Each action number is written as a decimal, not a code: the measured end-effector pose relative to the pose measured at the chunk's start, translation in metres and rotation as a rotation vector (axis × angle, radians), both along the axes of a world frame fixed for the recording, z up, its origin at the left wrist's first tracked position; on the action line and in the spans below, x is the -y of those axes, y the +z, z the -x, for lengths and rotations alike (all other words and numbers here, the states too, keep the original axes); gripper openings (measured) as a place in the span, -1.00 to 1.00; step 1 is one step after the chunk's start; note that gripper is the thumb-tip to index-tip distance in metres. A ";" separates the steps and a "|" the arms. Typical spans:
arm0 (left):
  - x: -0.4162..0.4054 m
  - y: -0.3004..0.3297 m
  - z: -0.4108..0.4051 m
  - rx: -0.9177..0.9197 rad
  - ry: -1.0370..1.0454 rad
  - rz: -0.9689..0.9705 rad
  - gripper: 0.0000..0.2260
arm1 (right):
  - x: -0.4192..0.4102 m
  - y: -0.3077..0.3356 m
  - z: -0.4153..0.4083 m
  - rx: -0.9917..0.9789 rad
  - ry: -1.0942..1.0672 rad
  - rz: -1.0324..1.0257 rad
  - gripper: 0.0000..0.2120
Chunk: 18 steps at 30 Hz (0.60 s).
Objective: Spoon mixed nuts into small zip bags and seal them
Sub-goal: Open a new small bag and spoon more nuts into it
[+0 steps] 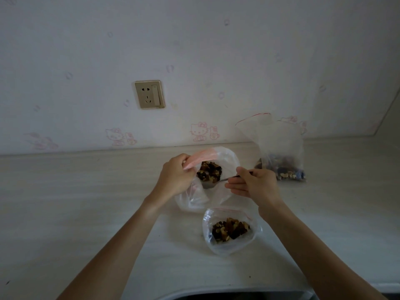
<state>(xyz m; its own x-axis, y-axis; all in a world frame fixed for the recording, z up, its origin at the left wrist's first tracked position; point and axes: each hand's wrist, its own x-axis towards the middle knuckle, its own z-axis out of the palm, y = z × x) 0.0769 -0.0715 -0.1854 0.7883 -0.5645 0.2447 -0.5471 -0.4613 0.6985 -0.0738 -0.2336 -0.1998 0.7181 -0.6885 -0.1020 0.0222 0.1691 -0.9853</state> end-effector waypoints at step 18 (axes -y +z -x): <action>0.006 0.026 -0.006 -0.104 0.039 -0.006 -0.78 | -0.003 -0.020 -0.028 0.030 -0.155 0.267 -0.77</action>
<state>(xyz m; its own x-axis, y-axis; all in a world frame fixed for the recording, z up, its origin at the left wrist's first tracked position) 0.0826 -0.0773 -0.1593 0.8305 -0.5344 0.1571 -0.4536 -0.4852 0.7476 -0.0457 -0.2307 -0.2200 0.6025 -0.7895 0.1165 0.0568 -0.1032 -0.9930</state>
